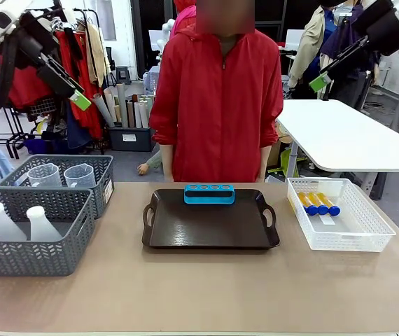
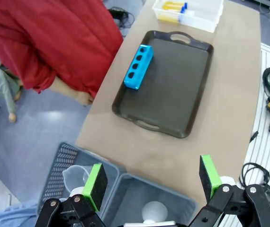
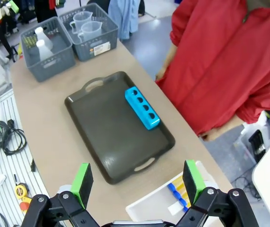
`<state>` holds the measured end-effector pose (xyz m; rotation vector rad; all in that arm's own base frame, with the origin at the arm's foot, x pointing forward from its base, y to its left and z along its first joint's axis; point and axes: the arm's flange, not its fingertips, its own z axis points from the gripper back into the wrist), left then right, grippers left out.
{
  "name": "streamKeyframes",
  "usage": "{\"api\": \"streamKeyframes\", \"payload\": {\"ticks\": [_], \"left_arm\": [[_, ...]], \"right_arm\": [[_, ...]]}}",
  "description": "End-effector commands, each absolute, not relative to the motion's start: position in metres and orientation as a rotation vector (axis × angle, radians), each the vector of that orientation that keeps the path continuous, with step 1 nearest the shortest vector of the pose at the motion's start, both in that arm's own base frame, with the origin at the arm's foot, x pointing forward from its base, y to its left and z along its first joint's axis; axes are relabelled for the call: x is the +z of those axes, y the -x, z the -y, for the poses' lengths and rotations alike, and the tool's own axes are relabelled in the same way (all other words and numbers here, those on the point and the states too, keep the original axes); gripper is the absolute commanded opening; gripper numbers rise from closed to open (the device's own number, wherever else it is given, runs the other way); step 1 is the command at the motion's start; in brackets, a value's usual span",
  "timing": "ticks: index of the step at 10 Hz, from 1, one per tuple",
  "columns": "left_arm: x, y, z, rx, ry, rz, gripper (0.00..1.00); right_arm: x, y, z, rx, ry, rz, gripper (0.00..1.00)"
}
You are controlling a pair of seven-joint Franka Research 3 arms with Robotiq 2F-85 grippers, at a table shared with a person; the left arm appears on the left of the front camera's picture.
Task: Prepare the laboratory tools.
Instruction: Pick up one Small flask and place it on the Handle tray.
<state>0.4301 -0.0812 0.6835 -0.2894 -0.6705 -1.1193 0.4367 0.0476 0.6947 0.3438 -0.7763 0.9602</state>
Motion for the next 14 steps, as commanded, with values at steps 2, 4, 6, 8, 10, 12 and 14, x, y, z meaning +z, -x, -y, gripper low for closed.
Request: {"api": "streamKeyframes", "payload": {"ticks": [2,4,6,8,10,12,14], "left_arm": [[0.6844,-0.4429,0.0677,-1.102,0.301,0.71,1.0],[0.6851,-0.4445,0.0656,-1.096,0.314,0.728,1.0],[0.6847,-0.4443,0.0657,-1.104,0.299,0.727,1.0],[0.6837,-0.4422,0.0691,-1.079,0.3,0.702,1.0],[0.6837,-0.4422,0.0691,-1.079,0.3,0.702,1.0],[0.6837,-0.4422,0.0691,-1.079,0.3,0.702,1.0],[0.6837,-0.4422,0.0691,-1.079,0.3,0.702,1.0]], "right_arm": [[0.6997,-0.4517,-0.0293,0.986,-0.4,0.795,1.0],[0.6991,-0.4524,-0.0245,0.98,-0.408,0.798,1.0],[0.7029,-0.453,-0.0288,0.981,-0.422,0.808,1.0],[0.6967,-0.4487,-0.0273,0.951,-0.392,0.785,1.0],[0.6967,-0.4487,-0.0273,0.951,-0.392,0.785,1.0],[0.6967,-0.4487,-0.0273,0.951,-0.392,0.785,1.0],[0.6967,-0.4487,-0.0273,0.951,-0.392,0.785,1.0]]}}
